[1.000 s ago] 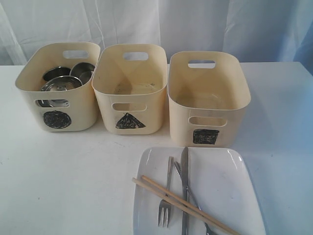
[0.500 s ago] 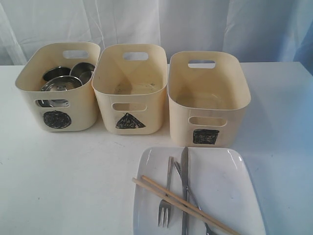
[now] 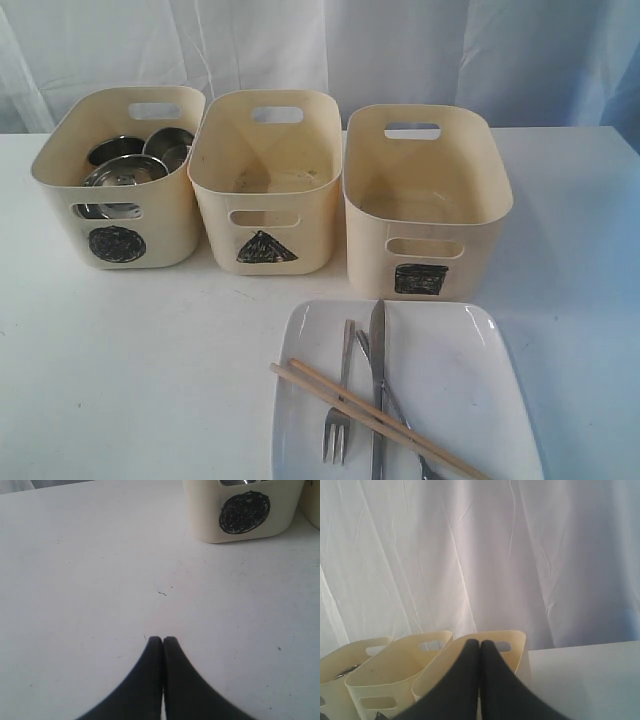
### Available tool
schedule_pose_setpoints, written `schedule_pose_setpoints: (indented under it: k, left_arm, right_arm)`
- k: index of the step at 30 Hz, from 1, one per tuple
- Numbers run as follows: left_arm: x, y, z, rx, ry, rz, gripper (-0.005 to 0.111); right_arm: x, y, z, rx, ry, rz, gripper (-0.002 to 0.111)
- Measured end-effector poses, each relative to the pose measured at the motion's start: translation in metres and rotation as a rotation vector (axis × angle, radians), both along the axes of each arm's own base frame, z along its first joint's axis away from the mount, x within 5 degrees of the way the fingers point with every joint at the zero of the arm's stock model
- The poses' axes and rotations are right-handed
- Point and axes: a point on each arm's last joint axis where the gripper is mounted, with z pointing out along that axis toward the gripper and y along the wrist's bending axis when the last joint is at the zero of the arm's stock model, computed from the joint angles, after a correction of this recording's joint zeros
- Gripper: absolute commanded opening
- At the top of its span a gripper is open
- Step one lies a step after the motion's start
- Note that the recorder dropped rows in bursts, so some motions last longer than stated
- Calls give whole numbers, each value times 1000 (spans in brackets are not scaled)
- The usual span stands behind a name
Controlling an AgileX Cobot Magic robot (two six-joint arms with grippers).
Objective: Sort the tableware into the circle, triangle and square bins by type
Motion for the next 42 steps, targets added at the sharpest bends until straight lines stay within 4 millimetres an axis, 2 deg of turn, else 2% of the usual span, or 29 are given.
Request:
schedule_pose_setpoints:
  k: [9,17,28,32,36,42]
  left_arm:
    - [0,0,0,0,0,0,0]
    - [0,0,0,0,0,0,0]
    - [0,0,0,0,0,0,0]
    - [0,0,0,0,0,0,0]
    - [0,0,0,0,0,0,0]
    - [0,0,0,0,0,0,0]
  right_arm:
    - [-6,-1,15,98,15,21,0]
    - [-9,-2,28,319,-79,75,0]
    - [-9,-2,28,340,-79,81,0]
    - [-9,-2,27,248,-68,56,0]
    - [-10,-2,26,50,-38,12,0]
    - [-10,-2,46,-125,-25,-18,0]
